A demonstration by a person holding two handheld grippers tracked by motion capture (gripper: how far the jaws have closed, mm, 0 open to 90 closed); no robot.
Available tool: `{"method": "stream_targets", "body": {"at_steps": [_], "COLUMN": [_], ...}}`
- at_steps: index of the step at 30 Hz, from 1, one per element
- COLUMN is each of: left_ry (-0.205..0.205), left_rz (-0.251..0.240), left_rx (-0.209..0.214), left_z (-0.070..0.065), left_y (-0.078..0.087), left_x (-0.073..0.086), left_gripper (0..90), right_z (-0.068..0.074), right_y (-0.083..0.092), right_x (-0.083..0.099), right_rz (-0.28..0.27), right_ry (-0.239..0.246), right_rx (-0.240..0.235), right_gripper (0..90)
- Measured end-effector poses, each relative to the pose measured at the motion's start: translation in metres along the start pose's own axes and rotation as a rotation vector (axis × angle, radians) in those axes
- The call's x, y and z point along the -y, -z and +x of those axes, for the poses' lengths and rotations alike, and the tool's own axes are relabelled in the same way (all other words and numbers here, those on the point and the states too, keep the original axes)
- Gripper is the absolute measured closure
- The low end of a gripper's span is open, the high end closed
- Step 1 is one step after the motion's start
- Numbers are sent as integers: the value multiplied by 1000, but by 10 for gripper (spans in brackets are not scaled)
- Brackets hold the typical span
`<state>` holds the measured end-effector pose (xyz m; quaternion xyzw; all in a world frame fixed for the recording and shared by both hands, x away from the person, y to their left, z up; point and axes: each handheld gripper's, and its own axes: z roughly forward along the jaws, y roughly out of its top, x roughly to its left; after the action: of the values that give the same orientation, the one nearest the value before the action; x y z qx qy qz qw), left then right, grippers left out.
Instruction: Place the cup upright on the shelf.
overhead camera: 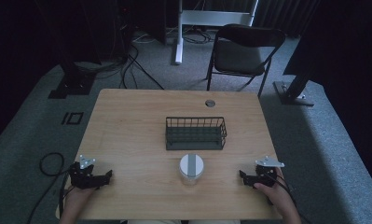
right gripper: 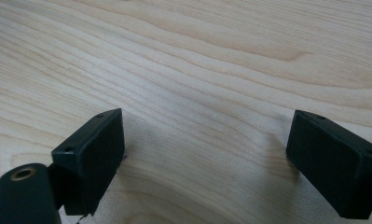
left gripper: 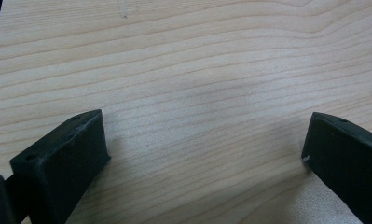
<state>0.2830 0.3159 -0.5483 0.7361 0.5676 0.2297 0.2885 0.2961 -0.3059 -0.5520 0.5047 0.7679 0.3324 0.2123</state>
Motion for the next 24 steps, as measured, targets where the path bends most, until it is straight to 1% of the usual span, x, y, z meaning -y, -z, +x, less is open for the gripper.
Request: {"method": "stream_targets", "body": {"at_steps": [4,15,18,21,24], "left_ry": [0,0,0,0,0], "left_rz": [-1,0,0,0,-1], "left_rx": [0,0,0,0,0], "left_z": [0,0,0,0,0], "left_y": [0,0,0,0,0], "left_x": [0,0,0,0,0], "left_gripper": [2,2,2,2,2], "right_z": [0,1,5,11,15], "right_y": [0,1,1,1,2], "right_x": [0,1,1,0,-2], "right_rz": [0,-5,-10,-16,-25], "right_ry": [1,25,38,48,61], "right_rx": [0,-15,-35,-75,-86], "right_gripper": [111,110,110,110,111]}}
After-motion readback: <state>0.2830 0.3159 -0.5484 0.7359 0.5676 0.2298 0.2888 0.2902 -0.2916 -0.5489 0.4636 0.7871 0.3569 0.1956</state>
